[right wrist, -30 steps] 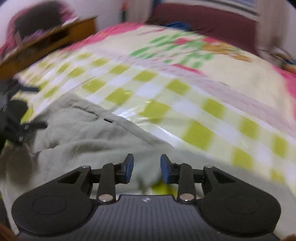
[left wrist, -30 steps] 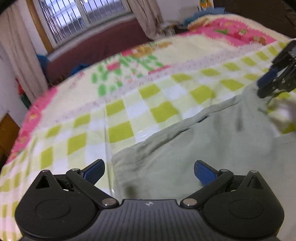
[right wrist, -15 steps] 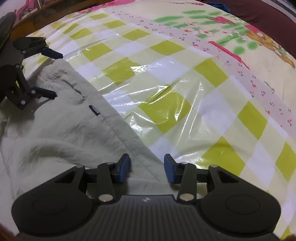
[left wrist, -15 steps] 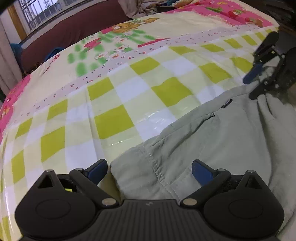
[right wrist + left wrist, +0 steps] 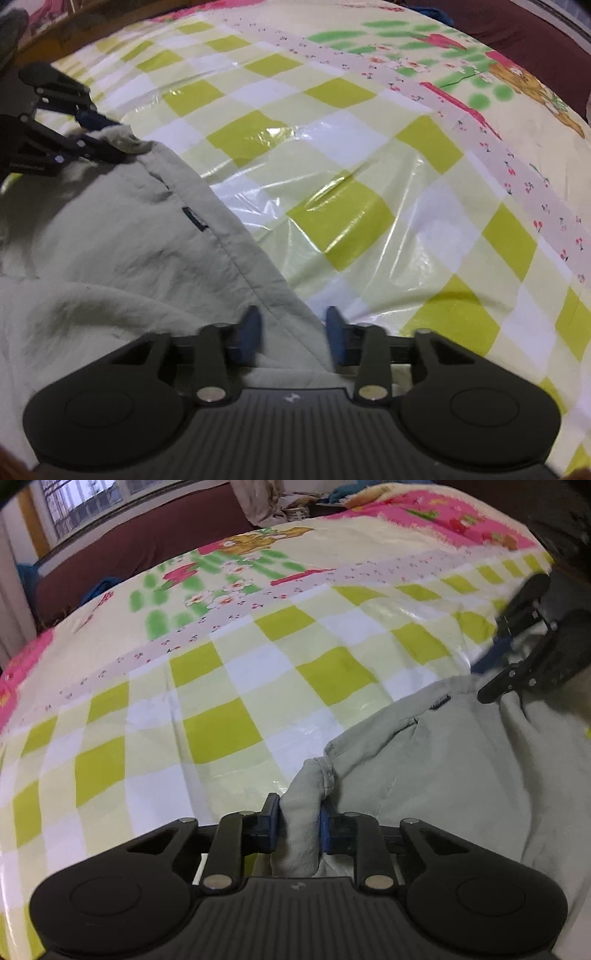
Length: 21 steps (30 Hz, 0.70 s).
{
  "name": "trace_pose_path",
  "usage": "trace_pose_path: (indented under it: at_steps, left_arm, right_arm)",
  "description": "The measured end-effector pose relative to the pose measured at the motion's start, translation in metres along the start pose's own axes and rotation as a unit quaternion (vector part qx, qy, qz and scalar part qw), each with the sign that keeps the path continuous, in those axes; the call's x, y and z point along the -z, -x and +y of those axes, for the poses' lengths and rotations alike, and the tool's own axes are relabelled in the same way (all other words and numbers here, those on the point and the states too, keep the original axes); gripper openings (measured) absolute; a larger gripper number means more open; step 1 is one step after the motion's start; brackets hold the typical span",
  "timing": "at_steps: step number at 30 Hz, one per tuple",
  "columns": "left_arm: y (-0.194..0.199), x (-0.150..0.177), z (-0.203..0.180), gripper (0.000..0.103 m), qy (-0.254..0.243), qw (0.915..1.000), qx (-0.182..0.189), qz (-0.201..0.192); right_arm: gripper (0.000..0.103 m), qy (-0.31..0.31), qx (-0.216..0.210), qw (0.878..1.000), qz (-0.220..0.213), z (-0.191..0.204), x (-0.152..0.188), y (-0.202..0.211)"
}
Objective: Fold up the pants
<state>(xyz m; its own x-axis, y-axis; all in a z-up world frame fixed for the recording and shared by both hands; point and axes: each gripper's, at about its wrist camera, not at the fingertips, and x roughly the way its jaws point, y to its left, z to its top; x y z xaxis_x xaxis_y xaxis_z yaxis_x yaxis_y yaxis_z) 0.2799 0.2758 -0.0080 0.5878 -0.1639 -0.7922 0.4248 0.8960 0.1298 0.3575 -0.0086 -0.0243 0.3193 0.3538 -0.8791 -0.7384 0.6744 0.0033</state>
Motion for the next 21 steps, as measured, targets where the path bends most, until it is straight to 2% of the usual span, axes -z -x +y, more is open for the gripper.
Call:
trace_pose_path:
  at_steps: [3, 8, 11, 14, 17, 19, 21]
  left_arm:
    - [0.014, -0.002, -0.003, 0.032, 0.0, 0.9998, -0.013, -0.012]
    - [0.073, 0.003, -0.014, 0.03, 0.01, 0.9971, -0.031, -0.069]
    - [0.128, 0.021, -0.028, 0.03, 0.022, 0.9933, -0.019, -0.112]
    - [0.174, 0.054, -0.049, 0.03, 0.041, 0.991, -0.009, -0.127]
    - [0.199, 0.093, -0.075, 0.03, 0.053, 0.9929, 0.006, -0.107]
    - [0.204, 0.114, -0.089, 0.03, 0.053, 0.9951, 0.01, -0.083]
    - [0.2, 0.134, -0.093, 0.03, 0.074, 0.9953, 0.014, -0.062]
  right_arm:
    - [0.002, 0.005, 0.023, 1.0, -0.012, 0.007, -0.003, 0.012]
    - [0.002, -0.02, 0.031, 0.996, -0.082, 0.024, 0.004, 0.074]
    - [0.002, -0.035, 0.012, 0.992, -0.12, 0.047, 0.025, 0.127]
    - [0.002, -0.057, -0.007, 0.988, -0.142, 0.078, 0.059, 0.168]
    - [0.002, -0.058, -0.031, 0.99, -0.124, 0.118, 0.094, 0.184]
    - [0.002, -0.068, -0.055, 0.992, -0.094, 0.138, 0.112, 0.178]
    - [0.002, -0.08, -0.08, 0.992, -0.058, 0.154, 0.129, 0.164]
